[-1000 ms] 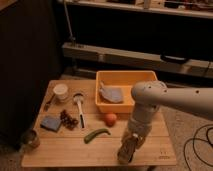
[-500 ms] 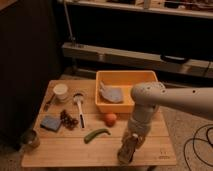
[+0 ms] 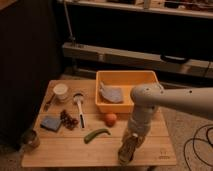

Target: Place eraser in plastic cup

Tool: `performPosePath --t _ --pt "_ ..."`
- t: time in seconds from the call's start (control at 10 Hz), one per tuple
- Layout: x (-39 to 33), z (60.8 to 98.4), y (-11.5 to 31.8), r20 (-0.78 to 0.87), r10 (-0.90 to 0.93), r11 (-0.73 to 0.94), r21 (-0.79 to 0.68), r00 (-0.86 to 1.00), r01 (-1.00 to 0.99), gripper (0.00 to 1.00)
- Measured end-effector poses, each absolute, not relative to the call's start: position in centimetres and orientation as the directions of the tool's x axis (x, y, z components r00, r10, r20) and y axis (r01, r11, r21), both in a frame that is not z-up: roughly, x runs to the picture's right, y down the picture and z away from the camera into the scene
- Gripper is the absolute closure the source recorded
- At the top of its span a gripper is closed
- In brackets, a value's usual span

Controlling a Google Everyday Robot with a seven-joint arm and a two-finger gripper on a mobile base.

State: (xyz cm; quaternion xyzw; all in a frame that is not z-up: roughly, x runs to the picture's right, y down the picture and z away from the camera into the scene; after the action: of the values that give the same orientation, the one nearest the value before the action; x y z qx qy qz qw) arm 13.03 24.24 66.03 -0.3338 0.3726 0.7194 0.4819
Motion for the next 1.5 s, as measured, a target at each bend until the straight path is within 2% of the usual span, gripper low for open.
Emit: performPosePath --t 0.2,0.7,0.8,0.9,1.5 --pt "13.2 66.4 24.4 -0.844 0.444 -0.265 0.197 -0.301 -0.944 0.84" --pt "11.9 67.1 24.6 -0.864 0.427 -0.268 0.162 -0.268 -0.95 0.3" --pt "11.8 67.2 24.6 -0.864 0.428 -0.267 0.16 -0.266 -0.95 0.24" --pt "11.8 67.2 24.6 -0.864 0.428 -0.268 0.159 -0.266 -0.95 0.2" --pt "10.5 67.2 23.9 -0.862 0.433 -0.275 0.152 -0.264 -0.949 0.2"
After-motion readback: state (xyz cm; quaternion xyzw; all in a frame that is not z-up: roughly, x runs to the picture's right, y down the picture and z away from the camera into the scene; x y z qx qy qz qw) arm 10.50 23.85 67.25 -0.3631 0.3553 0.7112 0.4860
